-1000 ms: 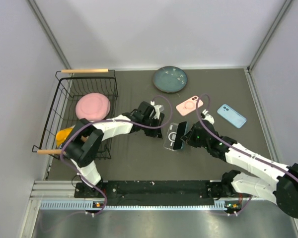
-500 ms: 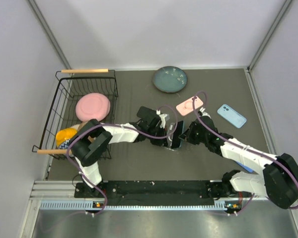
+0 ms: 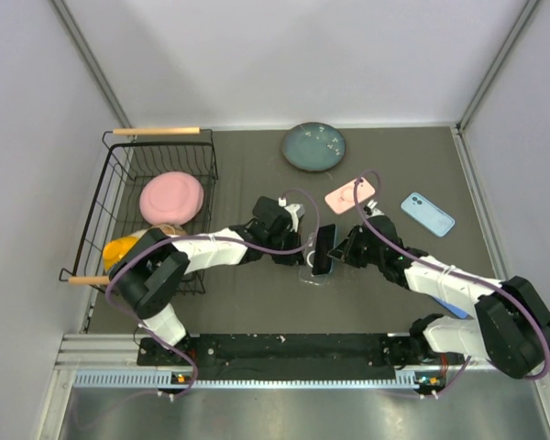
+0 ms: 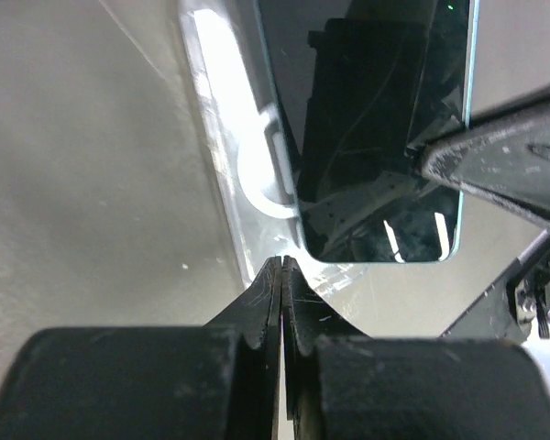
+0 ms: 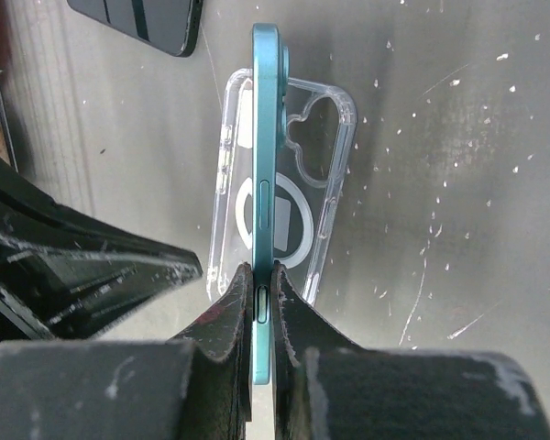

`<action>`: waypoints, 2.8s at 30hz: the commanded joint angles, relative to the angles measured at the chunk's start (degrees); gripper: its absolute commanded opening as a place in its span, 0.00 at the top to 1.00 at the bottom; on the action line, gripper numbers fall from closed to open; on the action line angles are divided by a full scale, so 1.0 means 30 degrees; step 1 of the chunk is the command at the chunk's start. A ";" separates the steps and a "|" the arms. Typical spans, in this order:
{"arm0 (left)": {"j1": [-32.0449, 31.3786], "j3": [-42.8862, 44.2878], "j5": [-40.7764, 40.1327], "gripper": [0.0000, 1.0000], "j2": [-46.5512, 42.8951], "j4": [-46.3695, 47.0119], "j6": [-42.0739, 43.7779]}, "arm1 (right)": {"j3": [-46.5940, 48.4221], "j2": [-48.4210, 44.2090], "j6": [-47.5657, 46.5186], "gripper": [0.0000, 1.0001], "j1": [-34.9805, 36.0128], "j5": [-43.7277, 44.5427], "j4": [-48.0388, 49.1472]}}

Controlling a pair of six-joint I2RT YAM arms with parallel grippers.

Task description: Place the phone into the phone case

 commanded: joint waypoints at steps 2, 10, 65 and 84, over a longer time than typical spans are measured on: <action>0.0311 0.1381 -0.2068 1.00 0.0384 -0.1616 0.0770 | -0.0454 -0.0349 -0.0423 1.00 -0.0352 -0.0601 0.0560; 0.1013 0.1557 -0.3216 1.00 0.0209 -0.2321 0.2323 | -0.0074 -0.1404 0.0192 1.00 -0.0352 -0.1745 -0.0408; -0.2355 -0.2954 0.0450 1.00 0.0093 0.2690 -0.2510 | -0.4175 0.0469 0.1305 1.00 -0.0381 -0.1921 0.4189; -0.2180 -0.1407 -0.3359 0.80 -0.3012 -0.1879 -0.2073 | -0.3034 -0.2338 0.0575 0.57 -0.0352 -0.0721 0.0240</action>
